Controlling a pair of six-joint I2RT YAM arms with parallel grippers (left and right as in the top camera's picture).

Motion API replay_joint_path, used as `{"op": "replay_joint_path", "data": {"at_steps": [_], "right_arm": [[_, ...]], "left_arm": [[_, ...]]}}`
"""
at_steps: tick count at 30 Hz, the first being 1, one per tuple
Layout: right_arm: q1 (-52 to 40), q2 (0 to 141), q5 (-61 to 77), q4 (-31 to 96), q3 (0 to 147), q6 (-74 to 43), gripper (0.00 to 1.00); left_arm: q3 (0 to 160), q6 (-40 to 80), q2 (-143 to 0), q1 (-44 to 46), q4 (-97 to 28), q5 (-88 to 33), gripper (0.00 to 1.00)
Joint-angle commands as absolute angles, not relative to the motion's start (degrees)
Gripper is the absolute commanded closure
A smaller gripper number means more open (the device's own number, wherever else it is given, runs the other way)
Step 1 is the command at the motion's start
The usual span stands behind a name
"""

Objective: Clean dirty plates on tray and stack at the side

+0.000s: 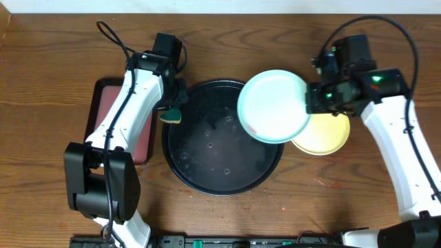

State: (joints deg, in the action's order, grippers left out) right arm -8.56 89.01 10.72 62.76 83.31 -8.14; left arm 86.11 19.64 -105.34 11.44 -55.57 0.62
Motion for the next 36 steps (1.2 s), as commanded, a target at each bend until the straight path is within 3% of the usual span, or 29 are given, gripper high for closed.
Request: {"op": "replay_joint_path", "data": {"at_steps": [1, 11, 21, 22, 25, 27, 36], "right_arm": [[-1.87, 88.09, 13.21, 62.46, 81.49, -7.99, 0.99], [11.84, 88.09, 12.91, 50.5, 66.24, -10.68, 0.99], [14.26, 88.12, 7.44, 38.26, 54.04, -12.91, 0.98], [14.26, 88.12, 7.35, 37.76, 53.63, -12.88, 0.93], [14.26, 88.09, 7.79, 37.39, 53.52, -12.84, 0.67], [14.22, 88.05, 9.39, 38.02, 53.87, -12.84, 0.59], [11.66, 87.96, 13.17, 46.85, 61.67, -10.24, 0.51]], "left_arm": [[86.91, 17.65, -103.66, 10.15, -56.58, 1.8, 0.93], [86.91, 14.59, -99.15, 2.31, -59.55, 2.13, 0.92], [86.35, 12.47, -99.7, -4.12, -59.94, 2.61, 0.93], [86.35, 12.47, -99.88, -4.49, -59.94, 2.61, 0.93], [86.06, 12.47, -100.14, -5.43, -59.72, 2.61, 0.93], [85.62, 12.47, -100.29, -5.63, -59.29, 2.63, 0.93], [82.87, 12.21, -104.12, -6.48, -54.19, 2.66, 0.93]]}}
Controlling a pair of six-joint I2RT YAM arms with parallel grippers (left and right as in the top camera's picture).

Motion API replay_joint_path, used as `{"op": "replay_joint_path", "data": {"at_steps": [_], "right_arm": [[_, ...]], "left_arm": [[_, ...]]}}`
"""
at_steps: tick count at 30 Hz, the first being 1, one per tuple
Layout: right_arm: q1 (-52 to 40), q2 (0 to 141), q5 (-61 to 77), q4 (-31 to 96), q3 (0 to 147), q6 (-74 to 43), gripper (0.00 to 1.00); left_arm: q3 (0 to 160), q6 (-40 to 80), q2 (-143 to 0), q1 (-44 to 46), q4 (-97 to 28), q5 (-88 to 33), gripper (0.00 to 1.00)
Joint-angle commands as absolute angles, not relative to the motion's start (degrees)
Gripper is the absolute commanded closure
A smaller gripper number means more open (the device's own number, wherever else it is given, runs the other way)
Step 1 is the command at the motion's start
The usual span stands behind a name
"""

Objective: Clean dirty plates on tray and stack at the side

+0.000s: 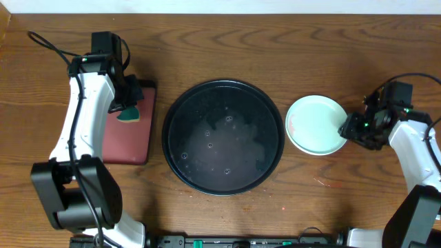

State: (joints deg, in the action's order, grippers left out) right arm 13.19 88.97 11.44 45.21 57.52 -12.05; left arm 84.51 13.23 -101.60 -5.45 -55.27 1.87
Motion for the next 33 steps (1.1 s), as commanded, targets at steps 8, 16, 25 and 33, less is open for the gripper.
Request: {"op": "replay_joint_path", "data": {"at_steps": [8, 16, 25, 33], "right_arm": [[8.54, 87.94, 13.19, 50.92, 66.24, -8.47, 0.51], [7.27, 84.95, 13.82, 52.77, 66.39, -7.42, 0.52], [7.29, 69.89, 14.0, 54.13, 66.83, -7.46, 0.01], [7.29, 54.19, 13.3, 57.47, 67.88, -7.66, 0.01]], "left_arm": [[81.47, 12.27, -111.31, -8.51, -50.3, 5.61, 0.93], [81.49, 12.36, -113.32, -8.49, -49.56, 5.61, 0.33], [82.52, 18.39, -104.73, -8.38, -52.05, 4.97, 0.23], [82.17, 20.71, -102.26, -8.34, -52.49, 4.95, 0.23]]}}
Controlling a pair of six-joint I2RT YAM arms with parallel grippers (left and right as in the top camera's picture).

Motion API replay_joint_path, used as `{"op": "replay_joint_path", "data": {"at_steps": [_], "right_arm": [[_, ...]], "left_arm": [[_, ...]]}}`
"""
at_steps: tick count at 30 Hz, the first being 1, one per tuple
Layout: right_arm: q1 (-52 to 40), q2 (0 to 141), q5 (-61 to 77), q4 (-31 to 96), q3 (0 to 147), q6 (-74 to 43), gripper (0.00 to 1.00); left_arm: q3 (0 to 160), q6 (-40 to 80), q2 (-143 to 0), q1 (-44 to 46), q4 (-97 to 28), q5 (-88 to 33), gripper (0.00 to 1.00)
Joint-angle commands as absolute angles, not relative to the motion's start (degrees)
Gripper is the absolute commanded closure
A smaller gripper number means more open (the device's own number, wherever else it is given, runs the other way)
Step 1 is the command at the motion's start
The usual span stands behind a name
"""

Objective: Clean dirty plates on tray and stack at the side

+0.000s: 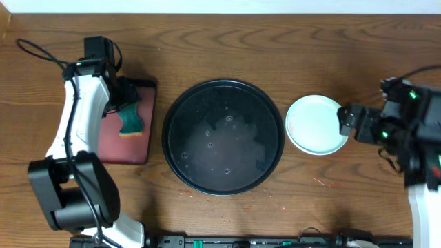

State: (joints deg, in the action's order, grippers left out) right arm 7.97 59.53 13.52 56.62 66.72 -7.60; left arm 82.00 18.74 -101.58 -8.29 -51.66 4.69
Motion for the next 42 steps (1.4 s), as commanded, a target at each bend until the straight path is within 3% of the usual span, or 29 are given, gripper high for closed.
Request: {"op": "replay_joint_path", "data": {"at_steps": [1, 9, 36, 42], "right_arm": [[7.29, 52.71, 13.3, 57.58, 67.88, -7.66, 0.01], [7.29, 45.74, 13.32, 57.65, 67.88, -7.64, 0.01], [7.29, 45.54, 10.5, 63.66, 67.75, -5.89, 0.01], [6.68, 43.0, 9.87, 51.44, 62.22, -3.25, 0.01]], "left_arm": [[81.95, 20.69, -102.26, -8.34, -52.77, 5.02, 0.23], [81.91, 20.69, -102.26, -8.34, -52.64, 4.99, 0.23], [81.91, 20.69, -102.26, -8.34, -52.64, 4.99, 0.23], [81.91, 20.69, -102.26, -8.34, -52.62, 4.99, 0.23]]}}
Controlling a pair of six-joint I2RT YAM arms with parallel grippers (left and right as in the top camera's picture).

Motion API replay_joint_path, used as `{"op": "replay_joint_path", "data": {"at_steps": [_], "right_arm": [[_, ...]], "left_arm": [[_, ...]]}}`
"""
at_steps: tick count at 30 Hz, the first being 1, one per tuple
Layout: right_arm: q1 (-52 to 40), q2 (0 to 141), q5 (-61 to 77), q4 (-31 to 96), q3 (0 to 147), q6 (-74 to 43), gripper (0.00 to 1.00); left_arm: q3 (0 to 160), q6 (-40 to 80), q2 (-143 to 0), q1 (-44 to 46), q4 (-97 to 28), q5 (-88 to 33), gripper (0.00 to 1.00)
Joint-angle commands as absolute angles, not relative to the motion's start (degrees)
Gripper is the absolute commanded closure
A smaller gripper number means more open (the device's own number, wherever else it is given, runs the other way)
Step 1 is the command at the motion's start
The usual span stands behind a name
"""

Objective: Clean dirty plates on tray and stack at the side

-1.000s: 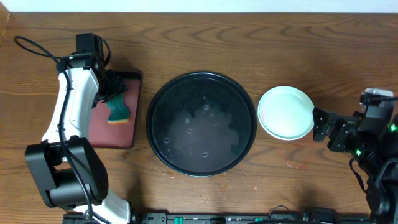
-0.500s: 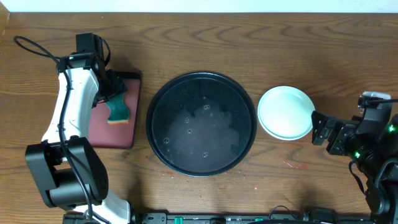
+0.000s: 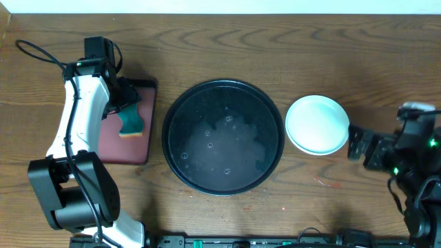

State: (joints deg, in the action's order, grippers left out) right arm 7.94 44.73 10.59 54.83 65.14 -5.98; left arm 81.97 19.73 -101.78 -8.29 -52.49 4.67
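The round black tray (image 3: 224, 178) lies mid-table, wet and speckled, with no plate on it. Just right of it rests a pale green plate (image 3: 315, 124), flat on the table side. My right gripper (image 3: 355, 142) is off the plate's lower right rim, apart from it, open and empty. My left gripper (image 3: 127, 105) hangs over the red mat (image 3: 114, 148) left of the tray. It is shut on the upper end of a green and yellow sponge (image 3: 129, 122), which reaches down to the mat.
The table's far edge runs along the top of the view. The left arm's cable loops near the top left corner. A bare strip of wooden table (image 3: 227, 41) lies behind the tray.
My right gripper was at the green plate's right rim; it is now further right and nearer the front edge, clear of the plate. The left arm and sponge have not moved.
First my right gripper held the green plate above a yellow plate beside the tray, while my left held the sponge at the tray's left rim. Then the green plate lay on the yellow one and the sponge was over the mat. The right gripper has let go and withdrawn.
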Motion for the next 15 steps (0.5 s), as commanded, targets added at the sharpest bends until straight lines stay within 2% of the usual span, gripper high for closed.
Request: {"op": "replay_joint_path", "data": {"at_steps": [1, 9, 15], "right_arm": [[6.28, 41.89, 9.87, 48.71, 60.25, -2.57, 0.01], [3.4, 24.38, 9.87, 19.55, 32.56, 2.72, 0.01], [3.27, 11.51, 9.89, 3.33, 12.67, 3.51, 0.01]], "left_arm": [[81.91, 20.69, -102.26, -8.34, -52.62, 4.99, 0.22], [81.93, 20.69, -102.26, -8.34, -52.62, 4.99, 0.22], [81.91, 20.69, -102.26, -8.34, -52.62, 4.99, 0.22]]}}
